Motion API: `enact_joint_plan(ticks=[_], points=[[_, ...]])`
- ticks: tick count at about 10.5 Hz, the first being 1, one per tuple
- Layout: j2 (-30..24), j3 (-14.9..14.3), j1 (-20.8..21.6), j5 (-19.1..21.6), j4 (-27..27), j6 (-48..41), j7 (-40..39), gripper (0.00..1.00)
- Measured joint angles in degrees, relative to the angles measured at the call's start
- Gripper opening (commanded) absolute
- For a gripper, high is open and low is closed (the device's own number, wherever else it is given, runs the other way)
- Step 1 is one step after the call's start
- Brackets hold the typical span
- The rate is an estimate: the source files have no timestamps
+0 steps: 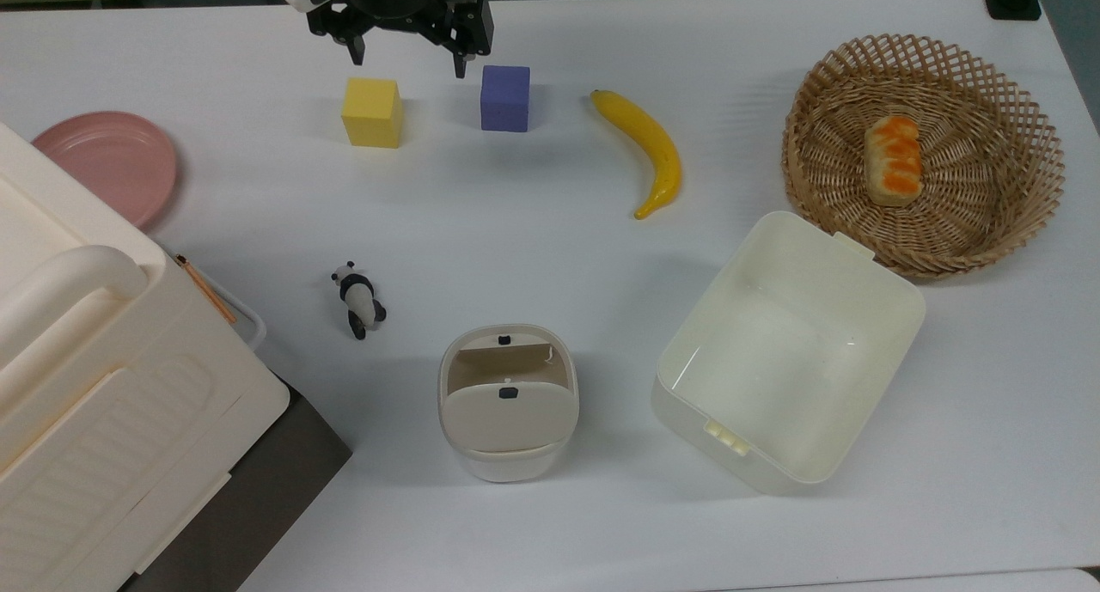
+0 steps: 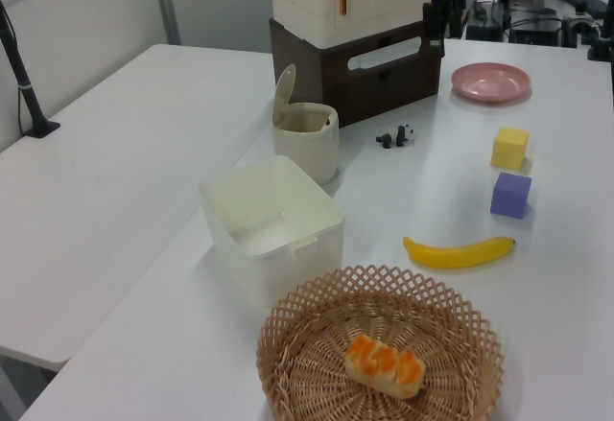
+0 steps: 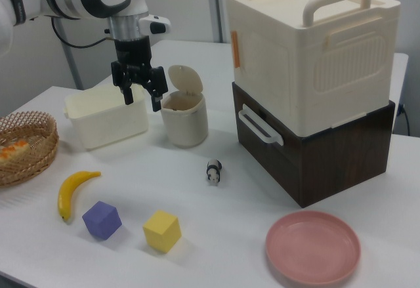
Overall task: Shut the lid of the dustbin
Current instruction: 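Move the gripper over the small cream dustbin's raised flip lid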
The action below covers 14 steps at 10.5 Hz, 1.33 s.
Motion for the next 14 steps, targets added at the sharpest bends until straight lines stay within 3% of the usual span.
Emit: enact_joint_plan(ticks=[6,7,11,13,14], points=[[0.9,0.7,0.3,0.0,-0.2,1.2,0.0,0.97],[0.9,0.7,0.3,0.0,-0.2,1.2,0.0,0.89],[1.1,0.7,0.3,0.0,-0.3,5.7,0.0,0.34],[1.5,0.7,0.4,2.1,-0.3,13.0,0.0,0.09],[1.7,0.7,0.4,3.5,-0.3,17.9,-0.1,0.03]])
